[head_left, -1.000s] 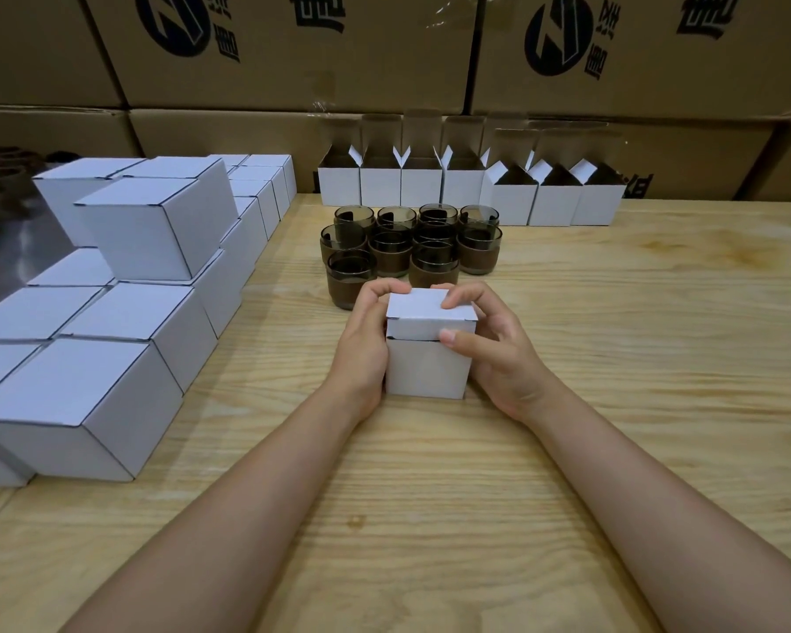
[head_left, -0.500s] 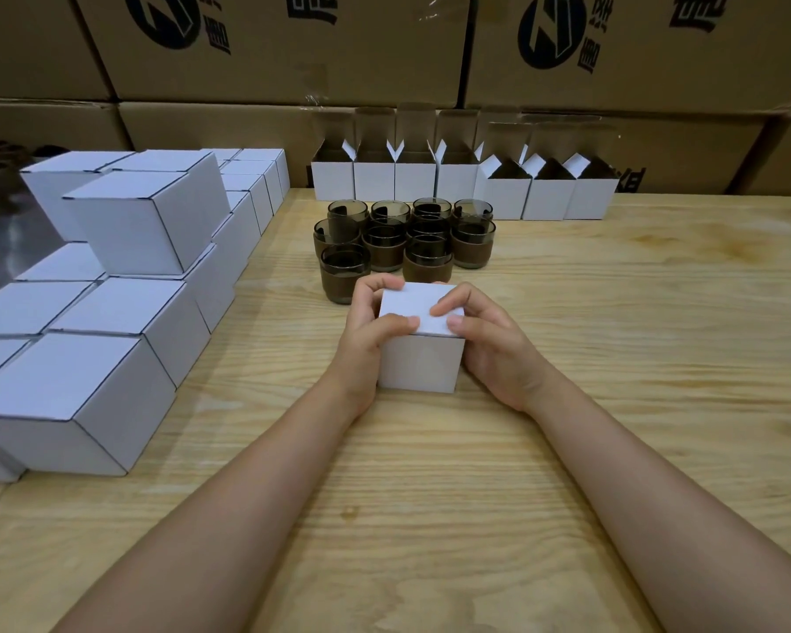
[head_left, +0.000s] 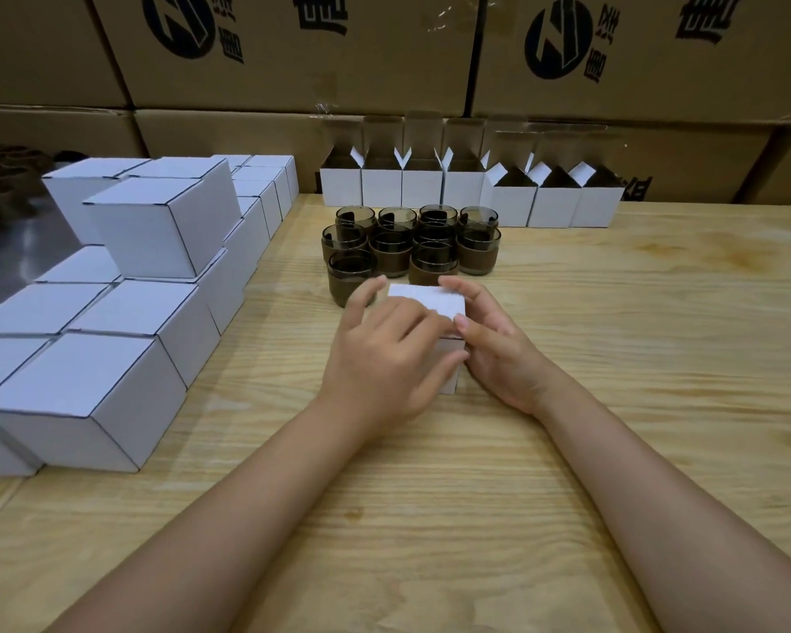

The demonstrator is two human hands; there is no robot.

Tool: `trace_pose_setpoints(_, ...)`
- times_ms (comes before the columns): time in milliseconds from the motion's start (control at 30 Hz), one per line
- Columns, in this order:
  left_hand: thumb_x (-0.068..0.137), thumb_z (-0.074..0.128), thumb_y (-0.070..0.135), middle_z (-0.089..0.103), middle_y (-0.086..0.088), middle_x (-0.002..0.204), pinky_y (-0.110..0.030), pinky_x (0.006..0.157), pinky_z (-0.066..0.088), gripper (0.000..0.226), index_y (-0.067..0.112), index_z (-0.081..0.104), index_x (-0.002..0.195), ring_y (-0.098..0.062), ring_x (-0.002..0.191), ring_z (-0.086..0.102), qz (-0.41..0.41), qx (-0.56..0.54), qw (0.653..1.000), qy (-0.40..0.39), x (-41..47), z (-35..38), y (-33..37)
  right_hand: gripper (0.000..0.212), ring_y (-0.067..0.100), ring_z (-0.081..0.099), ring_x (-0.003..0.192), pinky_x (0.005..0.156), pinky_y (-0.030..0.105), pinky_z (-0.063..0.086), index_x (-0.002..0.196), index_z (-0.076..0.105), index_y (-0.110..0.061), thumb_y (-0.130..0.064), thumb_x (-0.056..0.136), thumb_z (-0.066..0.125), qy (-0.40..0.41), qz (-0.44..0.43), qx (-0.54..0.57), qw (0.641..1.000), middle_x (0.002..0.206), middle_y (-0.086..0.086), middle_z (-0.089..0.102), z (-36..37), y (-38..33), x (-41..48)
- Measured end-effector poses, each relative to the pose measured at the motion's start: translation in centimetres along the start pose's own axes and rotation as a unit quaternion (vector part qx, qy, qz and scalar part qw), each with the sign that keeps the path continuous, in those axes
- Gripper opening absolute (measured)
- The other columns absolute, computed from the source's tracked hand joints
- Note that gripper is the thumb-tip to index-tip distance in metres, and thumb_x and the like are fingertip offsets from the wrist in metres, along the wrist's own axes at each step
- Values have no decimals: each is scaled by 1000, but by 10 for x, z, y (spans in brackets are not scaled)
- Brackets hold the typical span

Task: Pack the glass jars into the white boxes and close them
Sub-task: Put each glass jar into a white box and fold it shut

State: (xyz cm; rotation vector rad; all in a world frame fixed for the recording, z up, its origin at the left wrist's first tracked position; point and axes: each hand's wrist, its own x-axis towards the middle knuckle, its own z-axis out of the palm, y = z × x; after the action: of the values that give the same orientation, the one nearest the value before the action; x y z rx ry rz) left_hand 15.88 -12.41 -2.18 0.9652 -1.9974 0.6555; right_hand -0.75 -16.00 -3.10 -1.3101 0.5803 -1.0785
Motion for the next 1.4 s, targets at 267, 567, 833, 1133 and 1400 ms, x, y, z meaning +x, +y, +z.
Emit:
trace_pose_setpoints(267, 74, 67, 28, 51, -5, 63, -38, 84, 36, 23, 12, 55, 64, -25, 57, 53, -29, 209, 977, 3, -20, -40, -29, 59, 24, 38, 135, 113, 38, 30, 141, 33, -31, -47, 86, 44, 43, 73, 44, 995, 141, 7, 46, -7, 1, 4)
trace_pose_setpoints(567, 79, 77, 17, 68, -16, 92, -43, 73, 41, 18, 1, 67, 82, -36, 83, 62, -189, 208, 954, -101, -24, -31, -99, 59, 24, 41, 134, 113, 40, 31, 134, 47, -24, -53, 83, 49, 37, 78, 40, 995, 131, 9, 58, -10, 3, 4)
trace_pose_setpoints(833, 85, 50, 4, 52, -18, 128, -45, 89, 35, 45, -1, 50, 130, -37, 114, 47, -275, 175, 918, -228, 10, 14, -148, 65, 21, 47, 131, 110, 37, 35, 134, 48, -22, -56, 78, 50, 31, 87, 41, 995, 128, 8, 62, -12, 4, 6)
trace_pose_setpoints(1133, 88, 42, 1, 16, -1, 161, -46, 91, 44, 71, 17, 14, 152, -37, 122, 47, -353, 117, 864, -339, 35, 55, -187, 63, 19, 50, 128, 107, 35, 38, 135, 45, -22, -56, 82, 45, 25, 92, 43, 995, 129, 9, 61, -16, 8, 8)
trace_pose_setpoints(1400, 84, 44, -11, -10, 0, 162, -39, 119, 17, 83, 13, 6, 154, -23, 149, 4, -403, 4, 888, -220, 30, 51, -167, 67, 19, 52, 126, 107, 34, 39, 135, 45, -21, -59, 80, 48, 25, 96, 37, 994, 128, 9, 62, -14, 8, 9)
